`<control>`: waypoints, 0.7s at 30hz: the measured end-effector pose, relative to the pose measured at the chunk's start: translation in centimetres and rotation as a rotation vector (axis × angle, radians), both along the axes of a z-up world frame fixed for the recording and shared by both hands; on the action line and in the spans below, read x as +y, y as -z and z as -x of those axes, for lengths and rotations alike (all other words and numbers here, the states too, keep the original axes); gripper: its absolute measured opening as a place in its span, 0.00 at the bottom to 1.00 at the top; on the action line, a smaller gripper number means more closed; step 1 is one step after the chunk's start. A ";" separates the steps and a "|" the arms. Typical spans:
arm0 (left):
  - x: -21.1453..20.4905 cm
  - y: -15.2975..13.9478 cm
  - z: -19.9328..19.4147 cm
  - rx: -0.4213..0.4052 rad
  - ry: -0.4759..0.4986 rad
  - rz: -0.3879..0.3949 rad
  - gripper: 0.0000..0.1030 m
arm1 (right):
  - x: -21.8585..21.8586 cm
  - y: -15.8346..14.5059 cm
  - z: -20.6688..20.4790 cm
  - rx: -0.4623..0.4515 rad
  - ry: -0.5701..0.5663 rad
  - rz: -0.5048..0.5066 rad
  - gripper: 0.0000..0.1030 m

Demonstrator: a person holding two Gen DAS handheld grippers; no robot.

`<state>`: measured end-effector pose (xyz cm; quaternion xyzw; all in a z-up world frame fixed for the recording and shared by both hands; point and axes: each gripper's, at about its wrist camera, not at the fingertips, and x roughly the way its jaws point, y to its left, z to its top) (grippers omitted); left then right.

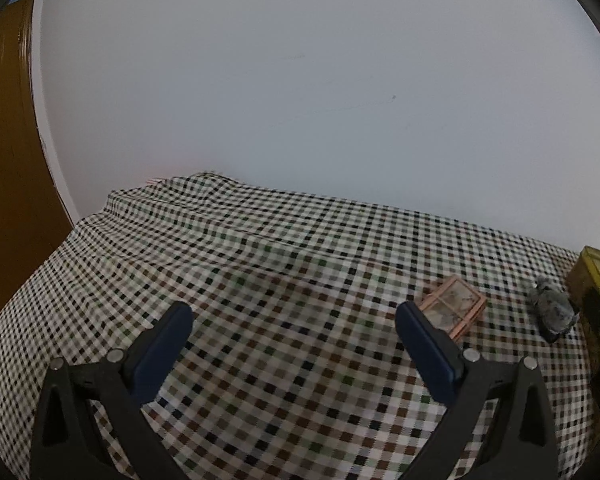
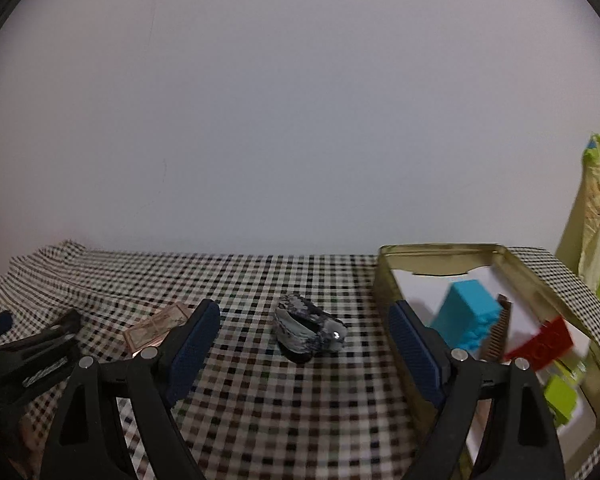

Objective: Organize rigid objects
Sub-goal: 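Withdraw both tools from the tin toward the picture box and geode rock, then grasp the geode rock with the right tool while the left tool grasps the pink picture box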

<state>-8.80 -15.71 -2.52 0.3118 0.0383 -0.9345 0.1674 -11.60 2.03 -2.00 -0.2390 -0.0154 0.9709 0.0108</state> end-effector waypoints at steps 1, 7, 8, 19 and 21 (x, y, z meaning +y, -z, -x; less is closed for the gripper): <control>-0.1 0.0 0.1 -0.005 -0.001 0.000 0.99 | 0.0 0.3 0.9 -0.027 -0.010 -0.002 0.85; -0.5 0.1 0.5 -0.038 0.006 -0.014 0.99 | 0.5 2.0 5.2 -0.194 -0.013 0.040 0.85; -0.5 0.2 0.6 -0.046 0.008 -0.015 0.99 | 0.8 2.3 5.9 -0.221 -0.008 0.053 0.85; -0.5 0.5 1.5 -0.082 0.016 -0.013 0.99 | -0.1 3.3 8.4 -0.316 -0.056 -0.045 0.79; -0.5 0.5 1.6 -0.083 0.017 -0.015 0.99 | -0.4 3.7 8.5 -0.345 -0.068 -0.054 0.77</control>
